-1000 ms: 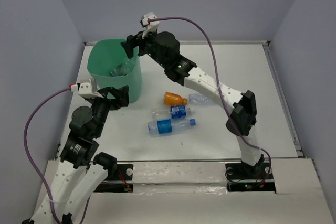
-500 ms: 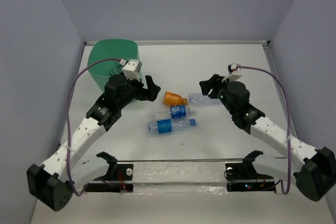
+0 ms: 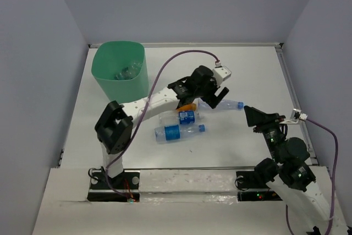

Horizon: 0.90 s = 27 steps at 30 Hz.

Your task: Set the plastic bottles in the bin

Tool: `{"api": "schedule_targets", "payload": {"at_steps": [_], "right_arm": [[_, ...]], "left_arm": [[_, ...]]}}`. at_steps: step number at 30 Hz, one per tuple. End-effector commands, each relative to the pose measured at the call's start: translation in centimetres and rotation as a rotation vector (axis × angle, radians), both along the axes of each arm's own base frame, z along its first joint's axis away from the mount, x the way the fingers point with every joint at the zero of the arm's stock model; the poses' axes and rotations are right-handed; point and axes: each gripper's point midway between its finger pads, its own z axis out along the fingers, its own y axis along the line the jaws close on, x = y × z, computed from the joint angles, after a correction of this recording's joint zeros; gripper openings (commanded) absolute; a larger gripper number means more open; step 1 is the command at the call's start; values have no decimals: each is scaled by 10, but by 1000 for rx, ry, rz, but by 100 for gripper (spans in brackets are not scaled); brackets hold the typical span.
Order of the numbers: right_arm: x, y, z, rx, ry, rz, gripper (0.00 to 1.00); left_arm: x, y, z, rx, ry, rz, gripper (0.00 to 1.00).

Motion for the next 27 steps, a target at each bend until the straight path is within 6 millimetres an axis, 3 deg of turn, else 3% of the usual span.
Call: {"api": "schedule_targets", "payload": {"at_steps": [1, 2, 3, 4, 5, 7, 9, 15, 19, 23, 27], "right_arm": [[-7, -8, -23, -33, 108, -17, 56], [-8, -5, -27, -36, 119, 0, 56], [-8, -4, -29, -28, 124, 6, 56], [-14, -5, -22, -2, 93, 17, 53], [-16, -3, -23, 4, 90, 36, 52], [-18, 0, -23, -5, 83, 56, 52], [-21, 5, -22, -27, 79, 87, 53], [-25, 5, -18, -37, 54, 101, 54], [-25, 10, -17, -66, 44, 124, 54], [-26, 18, -18, -89, 34, 165, 54], [-26, 20, -18, -94, 25, 173, 54]], "left_arm": [[-7, -48, -5, 79, -47, -164, 99], [-5, -53, -12, 102, -52, -160, 99], [-7, -62, -32, 139, -39, -172, 98], [0, -70, -27, 129, -63, -166, 98], [4, -75, -43, 149, -53, -166, 98], [11, -85, -42, 136, -72, -166, 98], [16, -94, -57, 150, -63, -175, 97], [25, -105, -105, 229, -40, -193, 86], [32, -109, -113, 221, -55, -177, 80], [39, -110, -113, 219, -93, -159, 65], [46, -108, -102, 216, -128, -134, 23]]}}
